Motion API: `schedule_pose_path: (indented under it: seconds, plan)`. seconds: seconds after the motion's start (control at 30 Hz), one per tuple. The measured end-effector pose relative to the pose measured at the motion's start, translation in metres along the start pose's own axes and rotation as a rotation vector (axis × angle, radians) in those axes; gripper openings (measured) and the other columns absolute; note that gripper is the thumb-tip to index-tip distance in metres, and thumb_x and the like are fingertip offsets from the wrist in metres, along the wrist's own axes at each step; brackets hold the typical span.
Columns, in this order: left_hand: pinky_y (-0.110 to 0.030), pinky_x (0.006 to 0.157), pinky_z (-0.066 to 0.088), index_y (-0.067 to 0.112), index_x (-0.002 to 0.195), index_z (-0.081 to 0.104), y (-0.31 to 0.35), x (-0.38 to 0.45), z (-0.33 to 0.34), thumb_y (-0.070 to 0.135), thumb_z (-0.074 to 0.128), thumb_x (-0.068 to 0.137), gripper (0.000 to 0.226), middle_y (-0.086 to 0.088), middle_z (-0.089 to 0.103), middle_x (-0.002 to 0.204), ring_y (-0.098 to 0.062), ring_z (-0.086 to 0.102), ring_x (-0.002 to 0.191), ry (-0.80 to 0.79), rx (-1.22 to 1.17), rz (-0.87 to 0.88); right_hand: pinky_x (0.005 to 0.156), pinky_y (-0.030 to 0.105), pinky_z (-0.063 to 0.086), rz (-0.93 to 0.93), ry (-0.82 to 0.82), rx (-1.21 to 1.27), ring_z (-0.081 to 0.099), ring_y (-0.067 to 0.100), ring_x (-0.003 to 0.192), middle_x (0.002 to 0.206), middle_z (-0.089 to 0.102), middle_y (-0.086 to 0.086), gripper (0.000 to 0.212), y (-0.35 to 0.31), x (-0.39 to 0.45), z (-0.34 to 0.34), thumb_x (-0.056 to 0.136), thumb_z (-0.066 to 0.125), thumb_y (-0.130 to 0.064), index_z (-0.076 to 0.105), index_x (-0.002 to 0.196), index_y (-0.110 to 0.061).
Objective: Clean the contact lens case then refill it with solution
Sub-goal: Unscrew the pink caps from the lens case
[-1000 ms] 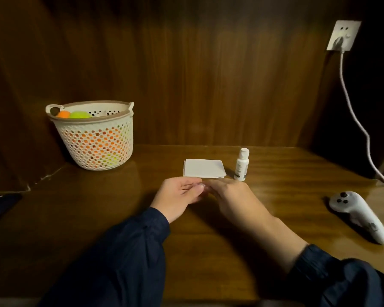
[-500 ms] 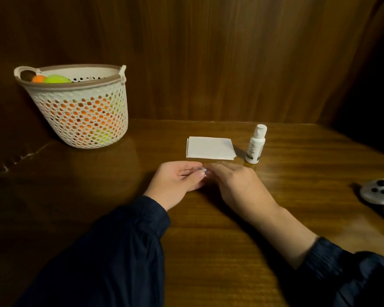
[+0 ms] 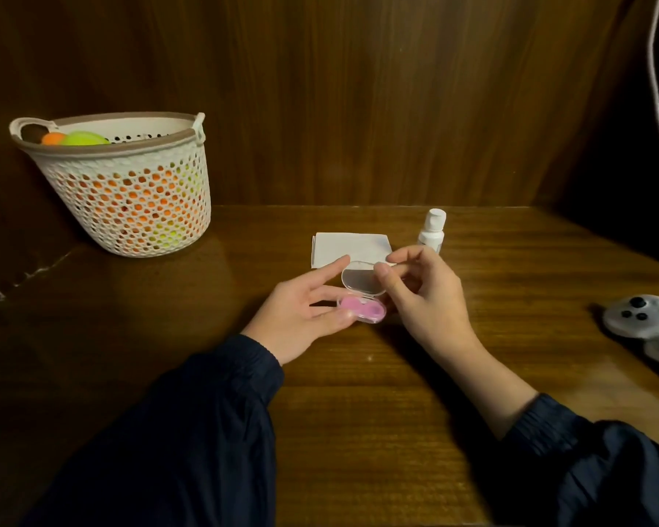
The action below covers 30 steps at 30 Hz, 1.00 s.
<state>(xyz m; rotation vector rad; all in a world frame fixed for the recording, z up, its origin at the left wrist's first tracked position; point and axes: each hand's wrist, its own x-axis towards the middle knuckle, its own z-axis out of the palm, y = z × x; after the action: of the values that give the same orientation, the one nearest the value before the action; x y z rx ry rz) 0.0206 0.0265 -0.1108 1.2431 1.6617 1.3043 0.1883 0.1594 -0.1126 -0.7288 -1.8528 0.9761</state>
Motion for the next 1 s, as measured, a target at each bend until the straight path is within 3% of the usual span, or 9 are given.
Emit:
schedule_pose_path:
  seconds: [0.23, 0.33, 0.5, 1.0]
  plan:
    - [-0.048, 0.113, 0.053, 0.034, 0.162, 0.036, 0.0029, 0.0002, 0.0006, 0.019, 0.082, 0.091, 0.085, 0.012, 0.075, 0.129, -0.010, 0.071, 0.122, 0.122, -0.032, -0.052, 0.074, 0.016, 0.056, -0.097, -0.083, -0.170, 0.064, 0.000, 0.098, 0.103, 0.066, -0.021, 0.011, 0.0000, -0.0008, -0.0024, 0.095, 0.078, -0.039, 0.067, 0.098, -0.039]
    - [-0.047, 0.114, 0.052, 0.031, 0.163, 0.033, 0.0036, 0.0005, 0.0008, 0.020, 0.081, 0.092, 0.087, 0.012, 0.074, 0.131, -0.008, 0.068, 0.124, 0.140, 0.003, -0.059, 0.089, 0.025, 0.055, -0.110, -0.218, -0.247, 0.058, -0.001, 0.106, 0.106, 0.060, -0.026, 0.006, 0.0004, -0.0023, -0.0036, 0.093, 0.076, -0.047, 0.071, 0.094, -0.043]
    - [-0.049, 0.116, 0.049, 0.029, 0.164, 0.032, 0.0036, 0.0005, 0.0002, 0.014, 0.080, 0.093, 0.087, 0.011, 0.074, 0.131, -0.010, 0.065, 0.128, 0.151, 0.017, -0.079, 0.098, 0.038, 0.056, -0.052, -0.298, -0.320, 0.054, 0.005, 0.114, 0.114, 0.054, -0.023, 0.030, -0.0022, -0.0033, -0.0015, 0.085, 0.077, -0.064, 0.073, 0.106, -0.043]
    - [-0.043, 0.116, 0.049, 0.030, 0.165, 0.031, 0.0025, 0.0016, 0.0000, 0.015, 0.079, 0.095, 0.086, 0.006, 0.068, 0.142, -0.011, 0.063, 0.131, 0.137, 0.064, -0.074, 0.099, 0.044, 0.057, 0.095, -0.320, -0.241, 0.057, 0.007, 0.109, 0.113, 0.060, -0.021, 0.026, -0.0083, -0.0041, -0.0027, 0.081, 0.085, -0.053, 0.070, 0.098, -0.042]
